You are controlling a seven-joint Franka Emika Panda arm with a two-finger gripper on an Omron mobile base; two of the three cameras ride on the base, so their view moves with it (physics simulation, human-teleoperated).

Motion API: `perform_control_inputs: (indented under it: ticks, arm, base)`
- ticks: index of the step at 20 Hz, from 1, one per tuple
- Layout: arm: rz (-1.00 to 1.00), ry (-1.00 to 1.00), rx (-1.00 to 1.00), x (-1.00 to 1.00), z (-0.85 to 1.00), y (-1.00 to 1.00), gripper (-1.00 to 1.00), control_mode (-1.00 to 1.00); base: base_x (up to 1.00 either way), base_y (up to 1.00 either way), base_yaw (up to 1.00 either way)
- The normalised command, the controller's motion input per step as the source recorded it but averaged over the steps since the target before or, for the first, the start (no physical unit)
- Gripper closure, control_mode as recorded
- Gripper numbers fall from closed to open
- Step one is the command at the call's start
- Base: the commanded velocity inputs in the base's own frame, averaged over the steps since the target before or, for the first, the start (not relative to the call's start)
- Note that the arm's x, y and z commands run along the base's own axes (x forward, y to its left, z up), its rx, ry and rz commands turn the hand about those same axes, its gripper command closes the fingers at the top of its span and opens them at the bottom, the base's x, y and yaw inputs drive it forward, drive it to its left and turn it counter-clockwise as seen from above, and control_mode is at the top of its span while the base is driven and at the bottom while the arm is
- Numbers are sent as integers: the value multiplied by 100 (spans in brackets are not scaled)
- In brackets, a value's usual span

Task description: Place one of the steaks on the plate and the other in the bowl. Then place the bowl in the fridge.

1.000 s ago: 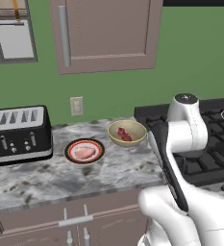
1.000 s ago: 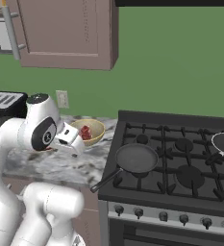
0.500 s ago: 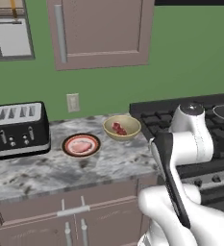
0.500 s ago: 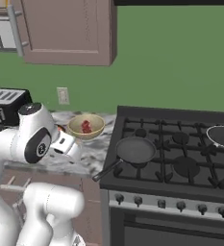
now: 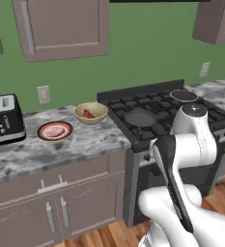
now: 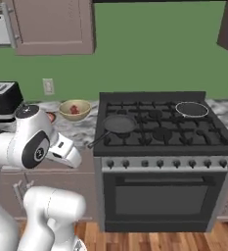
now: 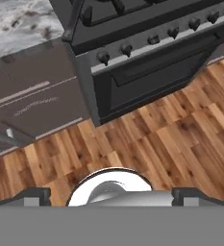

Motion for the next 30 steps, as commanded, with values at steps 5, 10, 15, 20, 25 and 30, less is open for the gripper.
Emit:
perform_control_inputs:
  ticks: [5,10,15,20,25,30]
  arm:
    - [0,0,0,0,0,0,-100,100]
    - [0,0,0,0,0,0,-100,100]
    - [0,0,0,0,0,0,-100,100]
    - [0,0,0,0,0,0,-100,100]
    - [0,0,0,0,0,0,-100,100]
    - [0,0,0,0,0,0,-100,100]
  base:
    - [7,-78,-80]
    - [0,-43,-90]
    - [0,-33,-93]
    - [2,-37,-89]
    - [3,-37,-88]
    - [3,-35,-89]
